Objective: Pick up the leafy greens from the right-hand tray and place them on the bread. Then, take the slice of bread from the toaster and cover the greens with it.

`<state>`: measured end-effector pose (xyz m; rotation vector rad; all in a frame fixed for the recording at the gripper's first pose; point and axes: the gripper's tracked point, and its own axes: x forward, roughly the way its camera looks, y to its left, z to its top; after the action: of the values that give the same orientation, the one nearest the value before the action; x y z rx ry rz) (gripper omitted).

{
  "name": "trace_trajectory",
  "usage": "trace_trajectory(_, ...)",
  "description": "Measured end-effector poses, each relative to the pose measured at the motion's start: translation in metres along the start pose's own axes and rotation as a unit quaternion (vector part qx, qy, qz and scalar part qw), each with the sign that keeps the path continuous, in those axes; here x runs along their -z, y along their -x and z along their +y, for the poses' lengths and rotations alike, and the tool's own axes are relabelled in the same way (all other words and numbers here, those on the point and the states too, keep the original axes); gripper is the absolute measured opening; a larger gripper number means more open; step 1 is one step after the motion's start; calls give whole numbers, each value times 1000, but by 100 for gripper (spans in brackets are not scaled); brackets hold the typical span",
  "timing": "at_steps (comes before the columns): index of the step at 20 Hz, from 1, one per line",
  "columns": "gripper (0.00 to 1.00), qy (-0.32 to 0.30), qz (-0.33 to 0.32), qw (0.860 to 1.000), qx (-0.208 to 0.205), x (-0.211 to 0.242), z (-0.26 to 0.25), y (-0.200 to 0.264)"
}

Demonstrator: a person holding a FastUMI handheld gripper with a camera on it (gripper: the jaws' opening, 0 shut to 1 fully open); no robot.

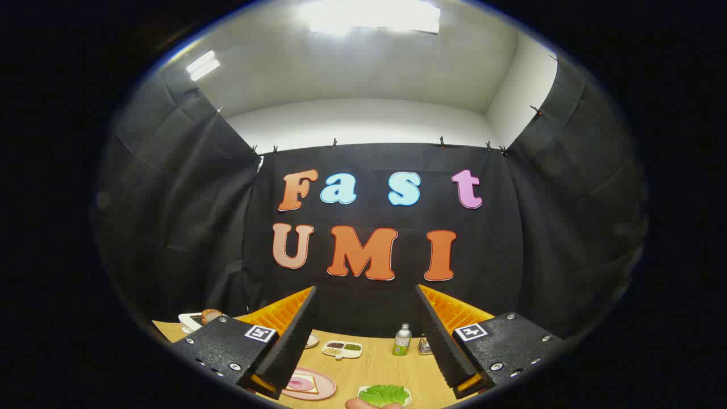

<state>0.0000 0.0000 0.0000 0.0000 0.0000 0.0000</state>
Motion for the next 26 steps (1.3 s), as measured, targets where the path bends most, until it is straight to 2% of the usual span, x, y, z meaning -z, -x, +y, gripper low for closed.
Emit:
trace_trajectory(10, 98, -7, -5, 1000, -1, -8, -7, 1)
trace_trajectory(22, 99, -4, 3, 1000, 0, 0, -16, -2)
trace_trajectory(26, 99, 4, 19, 1000, 9, 17, -25, -4)
